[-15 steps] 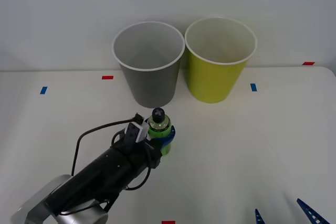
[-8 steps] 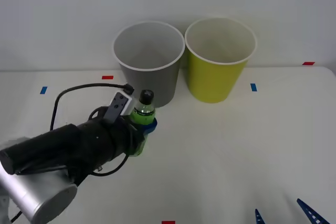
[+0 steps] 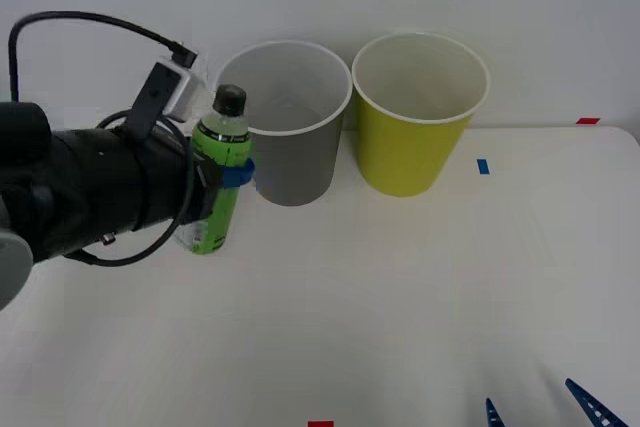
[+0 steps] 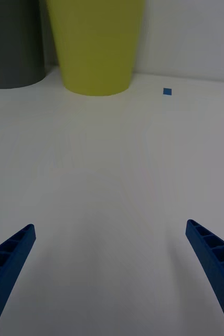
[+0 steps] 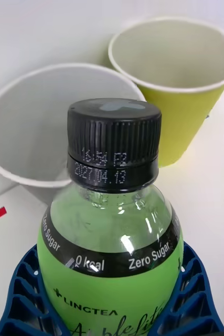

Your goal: Put cans in the gray bin and PET bottles in the light green bin.

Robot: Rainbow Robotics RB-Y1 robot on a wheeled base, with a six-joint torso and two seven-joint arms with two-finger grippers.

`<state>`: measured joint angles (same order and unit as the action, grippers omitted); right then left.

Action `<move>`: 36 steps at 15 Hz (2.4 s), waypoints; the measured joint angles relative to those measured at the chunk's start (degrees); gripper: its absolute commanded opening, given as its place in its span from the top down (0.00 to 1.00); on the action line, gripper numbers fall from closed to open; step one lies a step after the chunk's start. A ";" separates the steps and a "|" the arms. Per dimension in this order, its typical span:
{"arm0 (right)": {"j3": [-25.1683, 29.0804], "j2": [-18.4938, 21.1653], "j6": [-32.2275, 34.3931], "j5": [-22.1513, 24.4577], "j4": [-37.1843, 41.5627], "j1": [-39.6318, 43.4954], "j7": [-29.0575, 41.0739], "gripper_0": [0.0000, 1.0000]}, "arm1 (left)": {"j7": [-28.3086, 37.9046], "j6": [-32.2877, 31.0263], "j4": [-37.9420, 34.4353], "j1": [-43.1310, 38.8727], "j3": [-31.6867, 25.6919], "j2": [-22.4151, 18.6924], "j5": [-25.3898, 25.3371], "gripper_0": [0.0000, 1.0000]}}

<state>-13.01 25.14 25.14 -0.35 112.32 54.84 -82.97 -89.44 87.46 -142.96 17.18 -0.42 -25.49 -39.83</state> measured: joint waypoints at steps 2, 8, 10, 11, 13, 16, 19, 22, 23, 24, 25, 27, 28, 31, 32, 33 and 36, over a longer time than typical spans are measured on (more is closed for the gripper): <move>0.00 0.00 0.00 0.00 0.00 0.00 0.00 0.00 | 0.55 3.45 -0.08 4.49 -2.27 0.75 -0.93 1.00; 0.00 0.00 0.00 0.00 0.00 0.00 0.00 0.00 | 1.76 4.16 9.55 17.59 -5.25 3.87 -1.13 1.00; 0.00 0.00 0.00 0.00 0.00 0.00 0.00 0.00 | 1.82 4.16 14.58 23.08 -5.20 4.29 -1.17 1.00; 0.00 0.00 0.00 0.00 0.00 0.00 0.00 0.00 | 1.83 4.16 17.30 26.01 -5.18 4.71 -1.17 1.00; 0.00 0.00 0.00 0.00 0.00 0.00 0.00 0.00 | 1.48 4.15 23.51 31.33 -5.14 6.77 -0.02 1.00; 0.00 0.00 0.00 0.00 0.00 0.00 0.00 0.00 | 0.72 1.34 32.36 37.77 -3.37 11.02 5.97 1.00; 0.00 0.00 0.00 0.00 0.00 0.00 0.00 0.00 | 1.15 -8.48 37.13 38.90 1.61 14.47 11.40 1.00; 0.00 0.00 0.00 0.00 0.00 0.00 0.00 0.00 | 1.69 -17.79 41.21 39.05 6.81 17.46 12.90 1.00; 0.00 0.00 0.00 0.00 0.00 0.00 0.00 0.00 | 1.93 -20.53 42.16 39.07 8.60 17.80 12.97 1.00; 0.00 0.00 0.00 0.00 0.00 0.00 0.00 0.00 | 2.21 -24.09 43.27 39.08 10.25 17.97 12.96 1.00; 0.00 0.00 0.00 0.00 0.00 0.00 0.00 0.00 | 2.47 -28.66 44.97 39.08 11.94 18.15 12.94 1.00; 0.00 0.00 0.00 0.00 0.00 0.00 0.00 0.00 | 2.52 -38.26 49.59 39.08 14.92 18.48 12.85 1.00; 0.00 0.00 0.00 0.00 0.00 0.00 0.00 0.00 | 2.44 -43.40 52.54 39.16 16.43 18.70 12.76 1.00; 0.00 0.00 0.00 0.00 0.00 0.00 0.00 0.00 | 2.14 -52.57 60.13 39.86 19.11 20.84 12.57 1.00; 0.00 0.00 0.00 0.00 0.00 0.00 0.00 0.00 | 1.95 -53.72 60.82 39.98 19.31 21.31 12.57 1.00; 0.00 0.00 0.00 0.00 0.00 0.00 0.00 0.00 | 1.76 -54.04 61.15 40.02 19.46 21.49 12.68 1.00; 0.00 0.00 0.00 0.00 0.00 0.00 0.00 0.00 | 1.66 -58.91 64.47 40.04 20.77 21.51 12.86 1.00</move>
<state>-13.01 25.14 25.14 -0.35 112.32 54.84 -82.97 -87.78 28.54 -78.49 57.22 20.35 -3.97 -26.98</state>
